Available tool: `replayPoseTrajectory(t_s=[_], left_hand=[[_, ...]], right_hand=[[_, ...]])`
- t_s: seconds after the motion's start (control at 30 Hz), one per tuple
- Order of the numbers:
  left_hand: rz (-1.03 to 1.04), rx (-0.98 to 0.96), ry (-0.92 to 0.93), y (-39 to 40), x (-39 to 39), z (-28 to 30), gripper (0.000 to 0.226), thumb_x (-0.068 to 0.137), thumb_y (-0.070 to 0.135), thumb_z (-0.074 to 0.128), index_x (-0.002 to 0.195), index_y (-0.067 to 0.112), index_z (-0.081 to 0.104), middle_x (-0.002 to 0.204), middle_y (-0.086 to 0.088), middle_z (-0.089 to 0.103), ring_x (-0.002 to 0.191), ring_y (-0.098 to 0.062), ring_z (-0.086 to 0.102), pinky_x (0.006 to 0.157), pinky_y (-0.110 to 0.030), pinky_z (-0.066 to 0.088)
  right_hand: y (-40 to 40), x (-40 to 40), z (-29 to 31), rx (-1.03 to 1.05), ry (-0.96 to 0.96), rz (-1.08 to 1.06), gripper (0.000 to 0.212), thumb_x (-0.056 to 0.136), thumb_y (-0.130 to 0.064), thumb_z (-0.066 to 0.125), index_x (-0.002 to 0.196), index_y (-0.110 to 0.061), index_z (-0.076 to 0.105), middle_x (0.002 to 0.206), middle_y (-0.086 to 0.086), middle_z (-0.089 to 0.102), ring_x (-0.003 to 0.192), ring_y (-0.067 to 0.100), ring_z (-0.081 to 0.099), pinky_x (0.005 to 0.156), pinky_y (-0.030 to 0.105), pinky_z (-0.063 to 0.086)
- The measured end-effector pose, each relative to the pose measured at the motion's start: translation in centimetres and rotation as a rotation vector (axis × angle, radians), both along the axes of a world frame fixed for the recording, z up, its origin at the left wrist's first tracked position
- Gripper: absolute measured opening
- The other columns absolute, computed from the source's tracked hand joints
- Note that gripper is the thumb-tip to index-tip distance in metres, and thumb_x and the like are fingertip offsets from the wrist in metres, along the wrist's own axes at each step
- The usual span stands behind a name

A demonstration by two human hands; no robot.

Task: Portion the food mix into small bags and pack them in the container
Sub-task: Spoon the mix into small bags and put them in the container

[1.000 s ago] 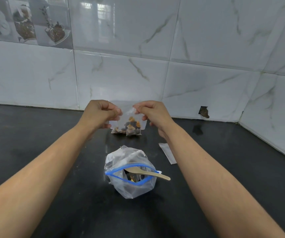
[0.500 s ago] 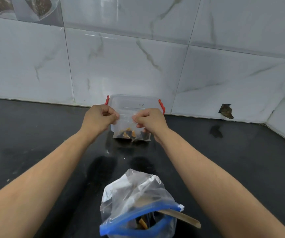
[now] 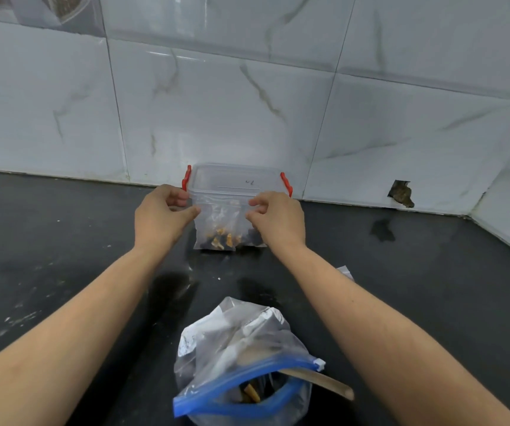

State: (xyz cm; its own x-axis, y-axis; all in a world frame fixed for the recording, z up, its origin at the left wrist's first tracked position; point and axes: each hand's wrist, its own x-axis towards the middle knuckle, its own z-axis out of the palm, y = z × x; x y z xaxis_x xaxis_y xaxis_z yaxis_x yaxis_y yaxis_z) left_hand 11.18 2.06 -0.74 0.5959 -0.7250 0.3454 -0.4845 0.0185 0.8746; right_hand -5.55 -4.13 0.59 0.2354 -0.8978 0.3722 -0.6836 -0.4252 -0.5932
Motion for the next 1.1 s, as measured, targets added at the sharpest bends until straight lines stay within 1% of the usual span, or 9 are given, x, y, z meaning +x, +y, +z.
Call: replayPoseTrajectory(t_s=[0.23,0.37,0.5,0.57,0.67,0.73,0.87,0.97,1.1], left_hand=[[-0.133,-0.073,0.081,6.1,-3.0,1.0,0.024,0.078,0.002,0.067,0.077,0.026,0.062,0.078,0.007,0.063,0.071,-0.006,0.057,0.071,-0.027,0.046],[-0.204,-0.095,0.100,10.3,-5.0,1.1,0.023,0.079,0.002,0.069,0.077,0.024,0.063,0.076,0.005,0.063,0.064,0.001,0.057,0.063,-0.020,0.044],[-0.213,-0.141,0.113,13.2,-6.4,1.5,0.023,0.079,0.000,0.069,0.076,0.023,0.063,0.074,0.005,0.062,0.056,0.011,0.054,0.057,-0.005,0.043],[-0.217,-0.154,0.128,14.1,-7.1,1.8,0.024,0.078,0.000,0.069,0.075,0.023,0.063,0.073,0.005,0.062,0.055,0.011,0.053,0.056,-0.003,0.042],[-0.215,-0.154,0.138,15.1,-8.1,2.2,0.023,0.078,0.000,0.069,0.074,0.022,0.063,0.072,0.005,0.061,0.054,0.010,0.053,0.056,-0.003,0.042],[-0.216,-0.146,0.135,15.6,-8.7,2.3,0.024,0.078,-0.001,0.069,0.074,0.022,0.063,0.071,0.005,0.061,0.053,0.010,0.053,0.055,-0.004,0.042],[-0.211,-0.131,0.128,16.4,-9.5,2.7,0.019,0.081,0.006,0.066,0.075,0.023,0.064,0.068,0.005,0.061,0.052,0.006,0.053,0.054,-0.012,0.044],[-0.205,-0.100,0.184,16.6,-10.1,3.6,0.010,0.089,0.024,0.060,0.082,0.018,0.064,0.073,0.000,0.064,0.046,-0.001,0.051,0.049,-0.021,0.039],[-0.331,0.047,0.439,16.9,-10.9,4.6,0.028,0.090,0.041,0.059,0.092,0.014,0.064,0.076,-0.003,0.069,0.050,-0.007,0.057,0.043,-0.020,0.037]], right_hand=[[5.4,-7.3,0.2,0.015,0.241,-0.143,0.018,0.087,-0.027,0.064,0.102,-0.022,0.072,0.100,-0.004,0.073,0.094,0.015,0.066,0.078,0.027,0.051],[9.5,-11.1,-0.5,0.092,0.569,-0.332,0.035,0.086,-0.047,0.062,0.108,-0.020,0.066,0.102,0.001,0.069,0.096,0.023,0.064,0.066,0.029,0.044],[11.4,-13.3,-1.9,0.196,0.656,-0.393,0.045,0.081,-0.056,0.064,0.100,-0.015,0.063,0.100,0.002,0.066,0.101,0.022,0.059,0.063,0.029,0.042],[11.9,-13.7,-2.5,0.173,0.655,-0.387,0.040,0.085,-0.051,0.062,0.100,-0.015,0.063,0.100,0.003,0.067,0.101,0.022,0.058,0.064,0.028,0.040],[12.7,-13.6,-3.0,0.093,0.654,-0.388,0.016,0.088,-0.024,0.056,0.096,-0.015,0.066,0.097,0.004,0.069,0.087,0.024,0.057,0.062,0.027,0.037],[13.0,-13.7,-3.1,0.055,0.614,-0.403,0.020,0.086,-0.014,0.051,0.096,-0.016,0.068,0.093,0.004,0.069,0.079,0.024,0.055,0.061,0.027,0.037],[13.9,-14.0,-0.9,0.074,0.179,-0.283,0.024,0.094,-0.024,0.051,0.108,-0.024,0.070,0.096,-0.001,0.071,0.075,0.017,0.056,0.058,0.024,0.038],[15.1,-13.7,0.8,-0.010,-0.072,-0.053,0.025,0.094,-0.024,0.056,0.115,-0.024,0.069,0.107,-0.006,0.071,0.085,0.009,0.059,0.072,0.023,0.044],[17.4,-12.7,1.5,-0.275,0.001,0.133,0.023,0.091,-0.017,0.060,0.109,-0.022,0.073,0.112,-0.008,0.070,0.102,0.014,0.060,0.086,0.027,0.046]])
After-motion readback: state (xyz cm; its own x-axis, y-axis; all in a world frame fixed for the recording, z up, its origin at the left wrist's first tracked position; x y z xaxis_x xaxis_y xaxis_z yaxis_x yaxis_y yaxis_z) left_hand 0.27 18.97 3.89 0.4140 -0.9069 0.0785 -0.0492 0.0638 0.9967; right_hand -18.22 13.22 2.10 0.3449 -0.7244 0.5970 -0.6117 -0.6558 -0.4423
